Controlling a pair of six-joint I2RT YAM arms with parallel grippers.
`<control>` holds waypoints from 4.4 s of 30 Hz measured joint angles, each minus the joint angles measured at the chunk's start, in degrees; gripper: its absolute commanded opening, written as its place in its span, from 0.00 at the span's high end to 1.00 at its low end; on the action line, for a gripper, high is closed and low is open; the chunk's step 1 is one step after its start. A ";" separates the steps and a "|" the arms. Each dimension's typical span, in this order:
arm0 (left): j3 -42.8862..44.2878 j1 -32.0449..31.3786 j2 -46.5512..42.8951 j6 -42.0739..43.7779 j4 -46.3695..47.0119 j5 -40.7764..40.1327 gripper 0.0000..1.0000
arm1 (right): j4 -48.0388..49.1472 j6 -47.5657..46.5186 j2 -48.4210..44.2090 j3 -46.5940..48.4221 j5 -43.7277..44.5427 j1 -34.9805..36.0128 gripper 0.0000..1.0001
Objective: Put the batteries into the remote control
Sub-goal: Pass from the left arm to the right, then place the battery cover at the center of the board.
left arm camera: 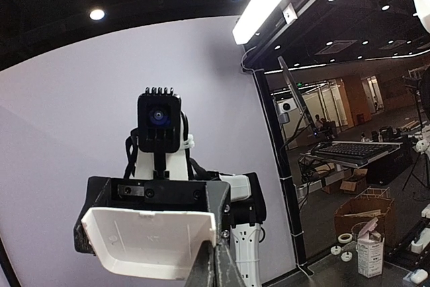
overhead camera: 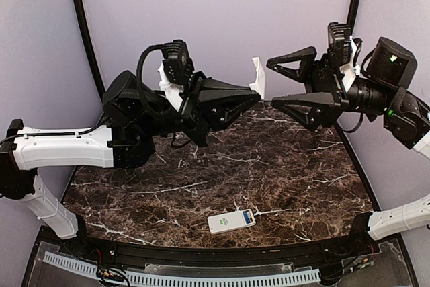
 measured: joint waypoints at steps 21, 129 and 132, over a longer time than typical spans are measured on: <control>-4.90 0.66 0.09 17.66 -8.17 -7.17 1.00 | -5.40 36.68 -0.09 0.13 4.00 -4.63 0.24; -24.76 0.68 -14.25 20.00 -39.21 -37.77 0.22 | -38.86 50.84 41.00 -16.31 37.24 -7.21 0.51; -25.70 0.68 -14.40 19.08 -40.50 -37.62 0.21 | -38.07 50.99 40.85 -16.55 36.09 -7.15 0.46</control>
